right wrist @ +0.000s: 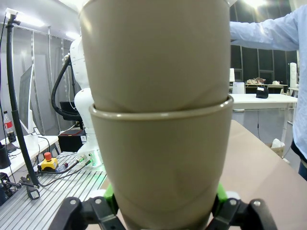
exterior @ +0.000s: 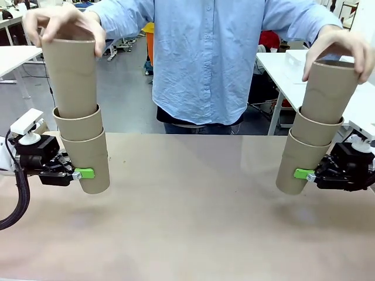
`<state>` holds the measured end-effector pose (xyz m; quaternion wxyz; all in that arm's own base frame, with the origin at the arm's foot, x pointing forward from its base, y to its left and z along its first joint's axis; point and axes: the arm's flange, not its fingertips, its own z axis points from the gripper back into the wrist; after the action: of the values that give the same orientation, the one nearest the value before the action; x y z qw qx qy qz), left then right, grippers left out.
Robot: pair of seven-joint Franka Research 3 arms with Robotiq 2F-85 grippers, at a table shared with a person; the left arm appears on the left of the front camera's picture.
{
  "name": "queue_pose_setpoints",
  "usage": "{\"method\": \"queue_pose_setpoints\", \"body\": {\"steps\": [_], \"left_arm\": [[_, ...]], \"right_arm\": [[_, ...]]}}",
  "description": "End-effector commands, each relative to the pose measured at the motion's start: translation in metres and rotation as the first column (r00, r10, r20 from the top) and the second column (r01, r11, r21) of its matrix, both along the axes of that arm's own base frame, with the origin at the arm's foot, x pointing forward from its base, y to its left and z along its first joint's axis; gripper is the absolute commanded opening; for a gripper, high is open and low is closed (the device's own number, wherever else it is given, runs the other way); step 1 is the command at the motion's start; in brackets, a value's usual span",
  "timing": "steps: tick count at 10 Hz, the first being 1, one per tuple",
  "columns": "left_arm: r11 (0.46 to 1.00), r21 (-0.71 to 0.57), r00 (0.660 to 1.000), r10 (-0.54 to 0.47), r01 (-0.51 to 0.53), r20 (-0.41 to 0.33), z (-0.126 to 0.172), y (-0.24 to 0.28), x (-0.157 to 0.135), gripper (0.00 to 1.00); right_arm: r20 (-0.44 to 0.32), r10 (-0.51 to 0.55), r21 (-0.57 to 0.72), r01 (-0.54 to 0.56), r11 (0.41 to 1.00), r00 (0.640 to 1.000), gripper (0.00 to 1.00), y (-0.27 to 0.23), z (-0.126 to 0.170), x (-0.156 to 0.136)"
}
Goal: Stack the cups and store them in the basket.
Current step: Place the stack of Reusable plastic cups into the Pantry Basket.
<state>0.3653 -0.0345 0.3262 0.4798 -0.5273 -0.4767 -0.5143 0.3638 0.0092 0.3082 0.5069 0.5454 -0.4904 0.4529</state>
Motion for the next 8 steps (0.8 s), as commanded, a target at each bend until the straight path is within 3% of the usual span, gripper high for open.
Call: {"method": "queue_pose_setpoints", "body": {"steps": [1, 8], "left_arm": [[1.0, -0.005, 1.0, 0.0, 0.0, 0.0, 0.0038, 0.0007, -0.0007, 0.84], [1.0, -0.005, 1.0, 0.0, 0.0, 0.0, 0.0038, 0.0007, -0.0007, 0.84]], "right_arm": [[-0.001, 0.003, 0.004, -0.003, 1.0, 1.0, 0.85, -0.0002, 0.0042, -0.0002], [-0.001, 0.003, 0.004, -0.003, 1.0, 1.0, 0.85, -0.0002, 0.0042, -0.0002]]}}
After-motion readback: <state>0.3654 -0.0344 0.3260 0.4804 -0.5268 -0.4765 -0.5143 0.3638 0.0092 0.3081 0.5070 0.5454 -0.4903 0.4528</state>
